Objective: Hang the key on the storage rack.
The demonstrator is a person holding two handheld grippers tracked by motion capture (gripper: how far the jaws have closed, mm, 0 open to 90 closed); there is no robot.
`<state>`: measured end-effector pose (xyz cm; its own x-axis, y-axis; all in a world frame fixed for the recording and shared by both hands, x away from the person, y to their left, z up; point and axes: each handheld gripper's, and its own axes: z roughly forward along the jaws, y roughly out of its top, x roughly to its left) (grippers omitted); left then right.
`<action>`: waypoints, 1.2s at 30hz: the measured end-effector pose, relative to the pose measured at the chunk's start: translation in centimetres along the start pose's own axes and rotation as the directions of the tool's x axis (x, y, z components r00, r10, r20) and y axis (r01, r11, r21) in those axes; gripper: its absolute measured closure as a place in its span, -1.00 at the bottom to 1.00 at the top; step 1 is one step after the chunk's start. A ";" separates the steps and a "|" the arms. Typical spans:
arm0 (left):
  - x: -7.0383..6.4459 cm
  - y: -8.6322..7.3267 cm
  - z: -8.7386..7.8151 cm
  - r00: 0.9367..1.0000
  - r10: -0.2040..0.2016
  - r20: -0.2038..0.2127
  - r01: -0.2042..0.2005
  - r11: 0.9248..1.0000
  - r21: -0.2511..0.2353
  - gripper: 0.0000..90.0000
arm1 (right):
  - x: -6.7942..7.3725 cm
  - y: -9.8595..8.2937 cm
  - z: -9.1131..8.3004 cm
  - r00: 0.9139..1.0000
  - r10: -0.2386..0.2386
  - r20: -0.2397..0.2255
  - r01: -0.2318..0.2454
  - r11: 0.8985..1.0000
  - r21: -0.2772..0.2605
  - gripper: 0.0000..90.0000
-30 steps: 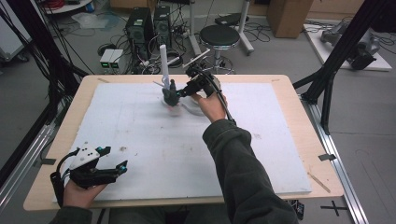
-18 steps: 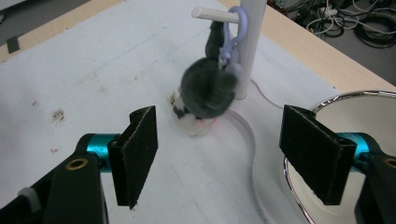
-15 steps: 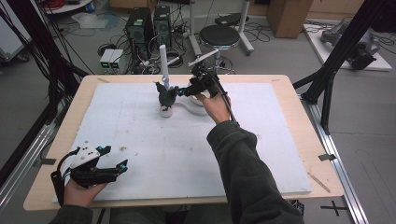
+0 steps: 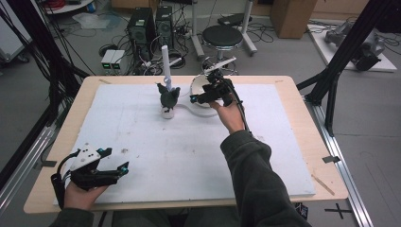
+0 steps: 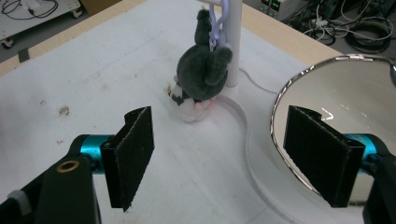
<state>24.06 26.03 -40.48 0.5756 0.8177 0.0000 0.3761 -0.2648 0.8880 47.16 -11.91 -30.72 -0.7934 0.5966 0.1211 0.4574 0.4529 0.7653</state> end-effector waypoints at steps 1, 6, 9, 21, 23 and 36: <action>0.0 0.0 0.0 1.000 0.000 0.002 0.000 1.000 0.001 -0.56 | -0.1 -0.3 -0.2 1.000 0.002 -0.002 -0.002 1.000 -0.007 -0.48; 0.0 0.0 0.0 1.000 -0.002 0.001 0.002 1.000 0.001 -0.56 | -0.1 -0.9 -0.8 1.000 0.008 0.007 -0.008 1.000 -0.008 -0.52; 0.0 0.0 0.1 1.000 0.004 0.003 -0.004 1.000 0.003 -0.56 | -0.1 -1.1 -1.3 1.000 0.005 0.015 -0.005 1.000 -0.026 -0.53; 0.0 0.0 0.1 1.000 0.000 0.002 0.000 1.000 0.004 -0.56 | -0.1 -2.2 -2.3 1.000 0.019 0.007 -0.019 0.999 -0.033 -0.57; 0.0 0.0 0.1 1.000 0.000 0.003 0.000 1.000 0.005 -0.56 | -0.1 -2.2 -2.3 1.000 0.017 0.009 -0.016 0.999 -0.039 -0.57; -0.1 0.1 0.2 1.000 0.018 -0.004 -0.018 1.000 0.013 -0.56 | 0.4 -3.6 -3.3 1.000 0.012 0.002 -0.012 0.999 -0.047 -0.58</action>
<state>24.20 25.79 -40.49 0.5795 0.8147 0.0183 0.3746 -0.2862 0.8819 43.89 -15.47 -31.34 -0.7869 0.6033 0.1296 0.4478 0.4139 0.7926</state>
